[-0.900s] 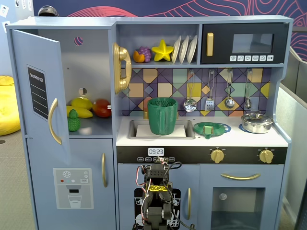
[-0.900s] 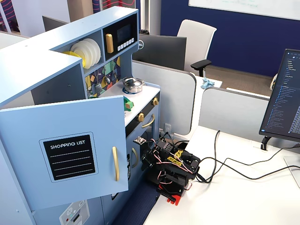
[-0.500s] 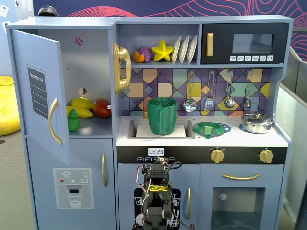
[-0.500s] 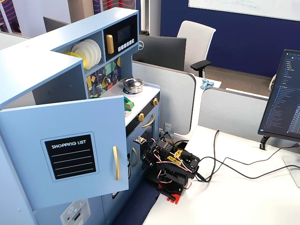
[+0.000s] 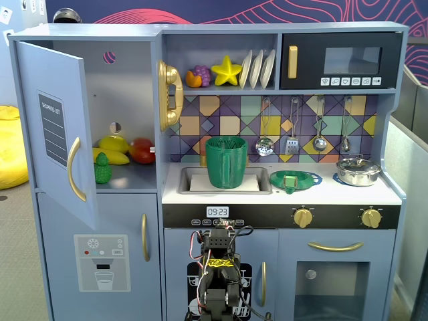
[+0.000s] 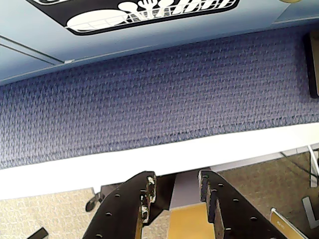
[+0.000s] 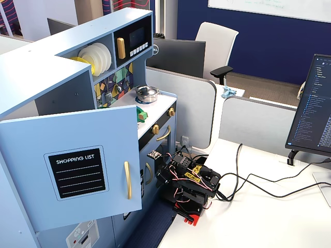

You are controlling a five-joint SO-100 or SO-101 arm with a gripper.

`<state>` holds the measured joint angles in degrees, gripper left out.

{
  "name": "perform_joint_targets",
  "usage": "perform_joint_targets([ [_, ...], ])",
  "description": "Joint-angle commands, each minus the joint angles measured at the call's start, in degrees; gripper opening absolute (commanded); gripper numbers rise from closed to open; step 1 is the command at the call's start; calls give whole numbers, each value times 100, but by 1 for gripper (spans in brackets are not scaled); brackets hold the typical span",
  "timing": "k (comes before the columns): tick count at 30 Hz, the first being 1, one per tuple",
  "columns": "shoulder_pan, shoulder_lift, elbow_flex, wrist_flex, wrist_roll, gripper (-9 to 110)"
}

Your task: Pick up the green pineapple from the left cabinet and place it in the green recipient

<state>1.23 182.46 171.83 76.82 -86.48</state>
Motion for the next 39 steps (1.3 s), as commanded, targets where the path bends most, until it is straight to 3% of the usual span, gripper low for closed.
perform_joint_targets([
  [1, -62, -35, -18, 1099, 0, 1],
  [7, -765, -44, -18, 817, -105, 0],
  [11, -1389, -360, -466, -1187, -387, 0],
  [15, -2382, -1521, -1459, -3894, -1011, 1],
  [17, -2988, -2206, -2180, -4685, -1397, 3],
  [21, -4017, -3226, -3674, -5370, -1459, 14],
  [25, -4359, -3929, -4509, -6029, -1160, 31],
  [30, -4307, -4482, -5159, -6126, -1477, 32],
  [39, -4271, -5774, -5695, -7717, -1301, 30],
])
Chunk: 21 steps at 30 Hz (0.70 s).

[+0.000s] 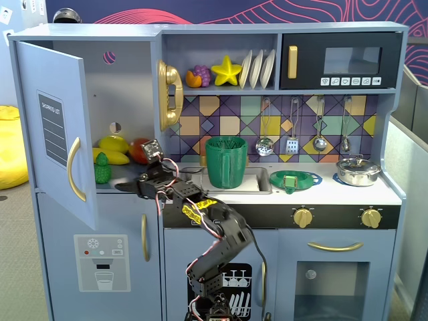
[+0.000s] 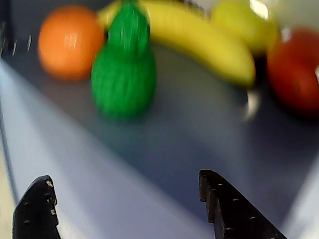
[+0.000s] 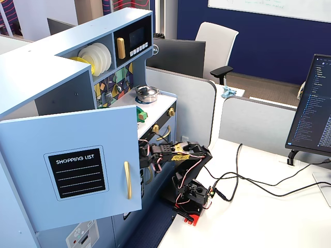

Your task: Pick up the green pineapple from the left cabinet and place it in the green recipient

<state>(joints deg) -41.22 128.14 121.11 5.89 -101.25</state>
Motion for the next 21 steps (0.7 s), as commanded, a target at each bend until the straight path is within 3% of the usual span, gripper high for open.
perform_joint_targets([
  [1, -26, -431, -677, -729, 229, 30],
  [15, -202, -1608, -1354, -1652, 606, 36],
  [21, -193, -2092, -1679, -1907, 791, 43],
])
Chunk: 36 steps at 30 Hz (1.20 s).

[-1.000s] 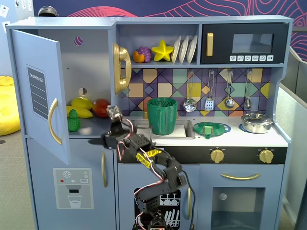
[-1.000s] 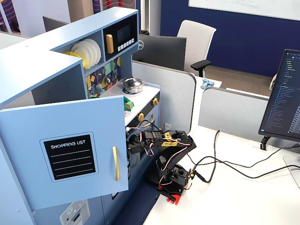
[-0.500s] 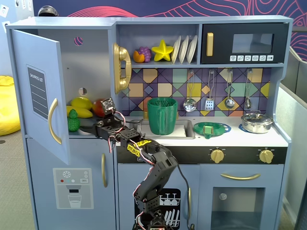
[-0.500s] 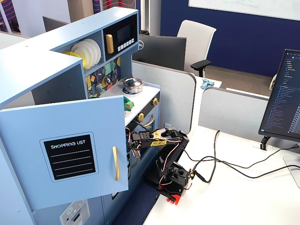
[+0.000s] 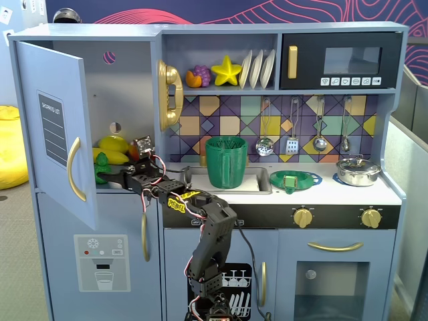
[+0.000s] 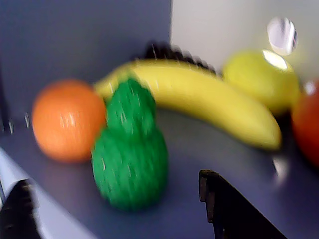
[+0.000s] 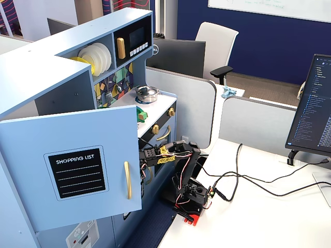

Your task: Pick up the green pineapple from the left cabinet and place it in the green recipient

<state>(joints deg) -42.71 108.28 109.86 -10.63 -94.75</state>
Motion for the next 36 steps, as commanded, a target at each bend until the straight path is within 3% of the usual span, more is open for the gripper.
perform_joint_targets([
  [1, -26, -202, -606, -281, 158, 44],
  [36, 44, -3155, -3278, -343, 0, 40],
])
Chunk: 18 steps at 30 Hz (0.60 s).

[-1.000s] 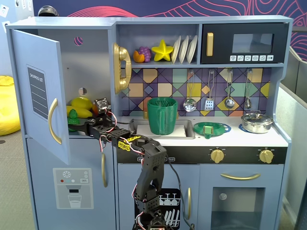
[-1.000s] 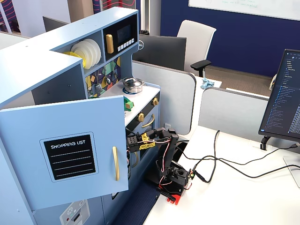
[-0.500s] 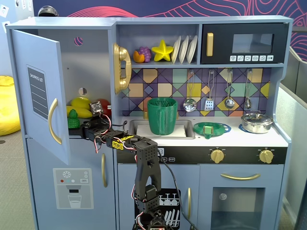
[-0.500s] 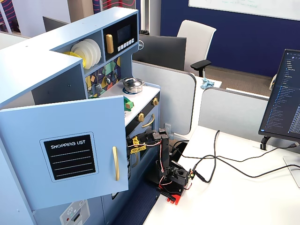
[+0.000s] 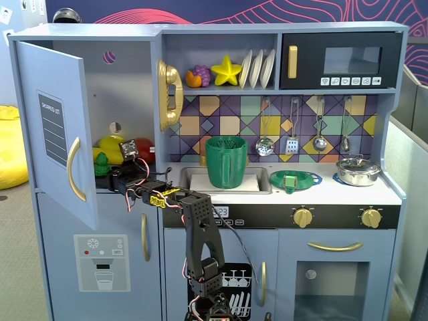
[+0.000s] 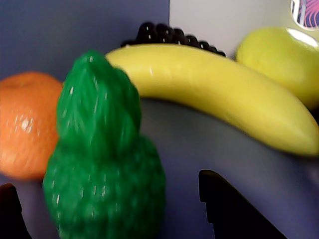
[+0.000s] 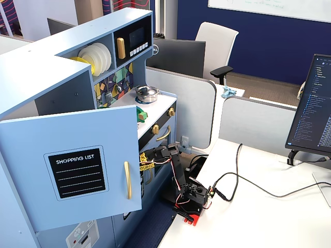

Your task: Pick up the green pineapple from the left cabinet and place it in the green recipient

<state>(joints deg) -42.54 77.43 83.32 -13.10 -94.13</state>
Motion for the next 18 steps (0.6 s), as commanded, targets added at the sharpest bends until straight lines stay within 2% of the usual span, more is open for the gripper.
perform_joint_targets([
  [1, 18, -149, -721, -97, -62, 39],
  [4, -26, -343, -896, -123, 0, 32],
  [7, -62, -316, -800, -88, -79, 4],
  [8, -70, -264, -738, -88, -26, 0],
  [11, -97, -62, -519, -123, 18, 0],
  [18, -229, 1274, 404, -176, -1002, 0],
])
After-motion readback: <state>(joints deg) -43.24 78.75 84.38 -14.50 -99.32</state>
